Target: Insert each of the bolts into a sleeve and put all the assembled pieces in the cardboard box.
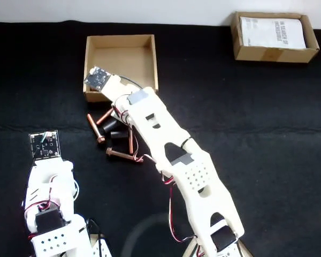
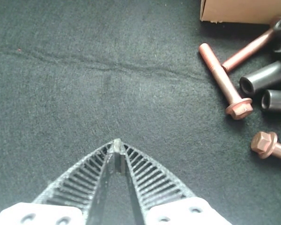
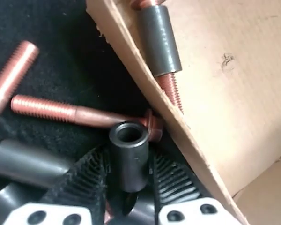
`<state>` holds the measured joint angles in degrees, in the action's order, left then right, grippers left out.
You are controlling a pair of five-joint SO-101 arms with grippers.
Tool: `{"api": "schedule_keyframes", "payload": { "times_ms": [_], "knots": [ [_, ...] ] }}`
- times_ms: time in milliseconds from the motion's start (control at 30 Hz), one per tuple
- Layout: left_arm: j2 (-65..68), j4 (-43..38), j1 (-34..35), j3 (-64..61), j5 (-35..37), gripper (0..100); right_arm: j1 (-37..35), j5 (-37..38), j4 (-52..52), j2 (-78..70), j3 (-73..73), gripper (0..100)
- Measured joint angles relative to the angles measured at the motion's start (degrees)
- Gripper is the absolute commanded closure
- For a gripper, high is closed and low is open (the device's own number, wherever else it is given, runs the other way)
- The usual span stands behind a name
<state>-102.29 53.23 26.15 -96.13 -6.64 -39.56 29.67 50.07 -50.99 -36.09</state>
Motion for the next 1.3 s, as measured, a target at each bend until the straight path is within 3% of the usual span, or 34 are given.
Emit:
{"api": "schedule_keyframes", "payload": {
  "times_ms": [233,567,1300],
  "knots": [
    [0.0,0.0,0.0,0.0,0.0,99,0.3,-0.1,2.4,1.1,-0.4,99.1],
    [0.0,0.0,0.0,0.0,0.0,99,1.1,-0.4,12.0,16.4,-0.4,99.1],
    [0.0,0.1,0.0,0.0,0.0,99,6.9,-1.7,43.8,55.8,-0.5,99.1]
  ]
}}
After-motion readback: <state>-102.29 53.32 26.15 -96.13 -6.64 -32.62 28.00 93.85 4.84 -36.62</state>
